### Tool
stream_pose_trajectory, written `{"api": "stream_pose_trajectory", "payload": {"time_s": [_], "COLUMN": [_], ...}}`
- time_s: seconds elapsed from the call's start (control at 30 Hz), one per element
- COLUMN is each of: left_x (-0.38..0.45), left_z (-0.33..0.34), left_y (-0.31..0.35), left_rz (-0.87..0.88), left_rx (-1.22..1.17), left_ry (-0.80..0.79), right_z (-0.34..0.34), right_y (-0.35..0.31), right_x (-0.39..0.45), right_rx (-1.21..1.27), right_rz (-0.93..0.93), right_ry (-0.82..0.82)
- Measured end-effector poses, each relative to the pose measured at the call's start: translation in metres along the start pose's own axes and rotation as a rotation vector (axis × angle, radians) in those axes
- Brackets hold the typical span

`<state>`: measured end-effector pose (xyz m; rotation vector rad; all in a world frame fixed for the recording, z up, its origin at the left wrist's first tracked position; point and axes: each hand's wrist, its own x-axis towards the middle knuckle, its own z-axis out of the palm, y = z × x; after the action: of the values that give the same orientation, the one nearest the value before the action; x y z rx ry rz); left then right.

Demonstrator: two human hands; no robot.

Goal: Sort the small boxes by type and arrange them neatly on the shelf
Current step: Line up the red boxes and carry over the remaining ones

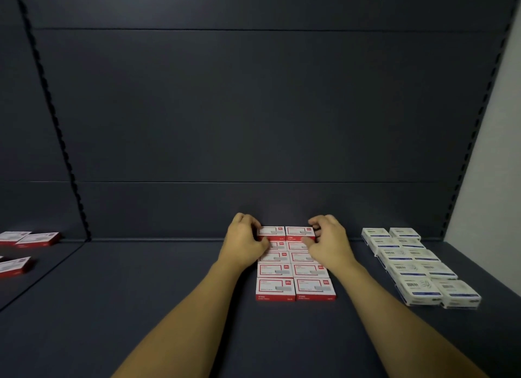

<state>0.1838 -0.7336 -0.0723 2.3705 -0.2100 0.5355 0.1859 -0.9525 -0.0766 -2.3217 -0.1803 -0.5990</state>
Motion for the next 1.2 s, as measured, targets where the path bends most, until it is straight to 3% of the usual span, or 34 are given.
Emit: {"api": "stream_pose_trajectory", "payload": {"time_s": [0.63,0.93,1.2], "left_x": [0.000,-0.003,-0.025], "left_z": [-0.006,-0.058,-0.122], "left_y": [0.002,0.006,0.004], "left_rz": [-0.001,-0.013,-0.036], "left_rx": [-0.012,0.437,0.627], "left_ry": [0.011,-0.031,0.003], "right_z": [-0.010,-0.038,-0.004], "right_y": [-0.005,-0.042,-0.109], "right_x": [0.001,0.014,0.003], "right_rx": [-0.105,-0.366,-0.337], "right_rz": [-0.068,-0.215,-0.424], "right_ry": [0.010,-0.073,-0.171]}}
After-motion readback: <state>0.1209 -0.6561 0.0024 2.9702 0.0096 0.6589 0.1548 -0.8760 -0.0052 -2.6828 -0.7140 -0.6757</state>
